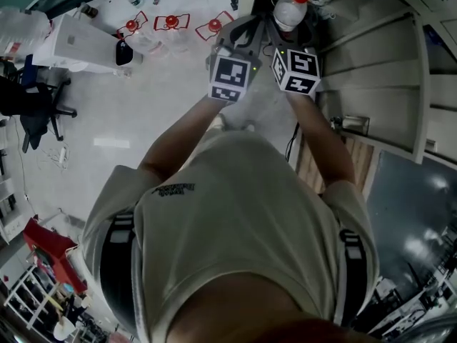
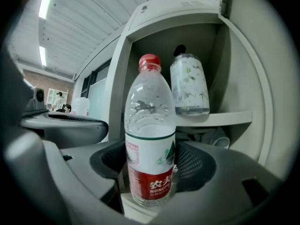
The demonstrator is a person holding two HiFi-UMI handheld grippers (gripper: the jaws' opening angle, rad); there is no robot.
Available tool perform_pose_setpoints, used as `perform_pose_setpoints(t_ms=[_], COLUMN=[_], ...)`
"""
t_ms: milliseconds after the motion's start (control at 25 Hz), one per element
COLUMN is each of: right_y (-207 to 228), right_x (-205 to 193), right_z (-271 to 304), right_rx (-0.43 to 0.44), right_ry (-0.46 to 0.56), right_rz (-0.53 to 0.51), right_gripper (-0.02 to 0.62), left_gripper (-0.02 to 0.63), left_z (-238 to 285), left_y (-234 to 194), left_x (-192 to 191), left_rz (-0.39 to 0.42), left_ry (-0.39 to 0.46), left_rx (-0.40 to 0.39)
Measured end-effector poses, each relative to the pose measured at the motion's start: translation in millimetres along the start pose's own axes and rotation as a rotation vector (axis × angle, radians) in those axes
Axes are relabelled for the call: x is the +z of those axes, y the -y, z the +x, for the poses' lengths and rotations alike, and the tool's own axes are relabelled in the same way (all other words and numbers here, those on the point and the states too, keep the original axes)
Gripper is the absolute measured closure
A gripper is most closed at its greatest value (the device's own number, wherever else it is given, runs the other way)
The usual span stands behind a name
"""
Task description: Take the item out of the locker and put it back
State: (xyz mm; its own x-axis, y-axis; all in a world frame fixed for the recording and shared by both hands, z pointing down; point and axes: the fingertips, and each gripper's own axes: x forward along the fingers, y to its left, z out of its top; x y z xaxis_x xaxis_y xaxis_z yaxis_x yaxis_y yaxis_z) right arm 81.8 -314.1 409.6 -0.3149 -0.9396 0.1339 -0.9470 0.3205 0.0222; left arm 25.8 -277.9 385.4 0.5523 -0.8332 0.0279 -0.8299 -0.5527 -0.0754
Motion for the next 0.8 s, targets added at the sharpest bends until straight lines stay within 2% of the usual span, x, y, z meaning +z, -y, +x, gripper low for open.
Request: perform_pose_setpoints(t_ms=[440, 800], right_y=[8, 3], right_x=[-38, -68], right_z=[22, 36], right_rx=[-0.031, -0.021], right_ry=[-0.056, -0.101], right_rz=[-0.008, 0.005], right_gripper=[0.287, 0.287], left_gripper=[0.594, 0.594], left_z=[11, 14], left_y=[4, -1], left_x=[-42, -69], left_rz=[0.009, -0.007], left_ry=[-0.058, -0.1], left_rx=[-0.018, -0.017])
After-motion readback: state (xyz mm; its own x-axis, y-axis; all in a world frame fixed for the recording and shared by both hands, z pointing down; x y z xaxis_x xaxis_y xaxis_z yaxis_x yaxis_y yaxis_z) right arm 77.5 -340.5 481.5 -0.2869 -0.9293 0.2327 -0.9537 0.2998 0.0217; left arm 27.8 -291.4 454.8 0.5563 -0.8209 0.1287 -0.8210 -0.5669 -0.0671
